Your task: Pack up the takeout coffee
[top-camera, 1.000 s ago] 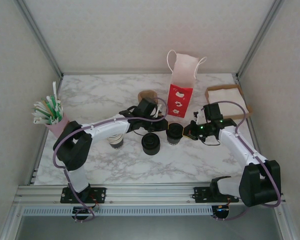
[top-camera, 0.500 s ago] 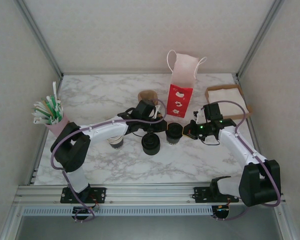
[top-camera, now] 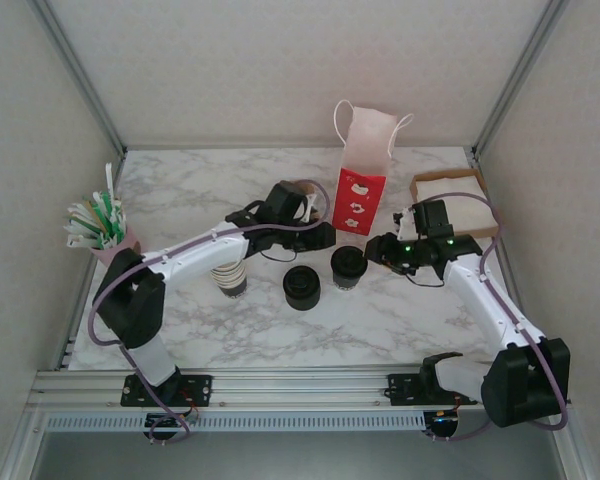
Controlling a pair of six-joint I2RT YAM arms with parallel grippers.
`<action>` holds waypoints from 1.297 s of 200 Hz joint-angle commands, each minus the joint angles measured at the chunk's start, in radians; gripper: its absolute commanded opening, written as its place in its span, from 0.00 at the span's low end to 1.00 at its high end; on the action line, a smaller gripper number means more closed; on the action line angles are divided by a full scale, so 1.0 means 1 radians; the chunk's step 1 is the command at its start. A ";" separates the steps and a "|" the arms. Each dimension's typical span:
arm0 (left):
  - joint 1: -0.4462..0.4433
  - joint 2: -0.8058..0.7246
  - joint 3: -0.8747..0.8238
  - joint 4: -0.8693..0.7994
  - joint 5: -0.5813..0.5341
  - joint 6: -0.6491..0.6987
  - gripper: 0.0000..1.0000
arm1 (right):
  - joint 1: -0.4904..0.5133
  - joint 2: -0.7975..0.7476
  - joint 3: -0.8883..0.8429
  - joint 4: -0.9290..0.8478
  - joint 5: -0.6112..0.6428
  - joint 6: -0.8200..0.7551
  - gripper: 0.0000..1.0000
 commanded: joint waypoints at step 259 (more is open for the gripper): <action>0.105 -0.187 -0.061 -0.029 -0.035 0.015 0.57 | 0.244 0.131 -0.119 0.334 -0.031 0.157 0.86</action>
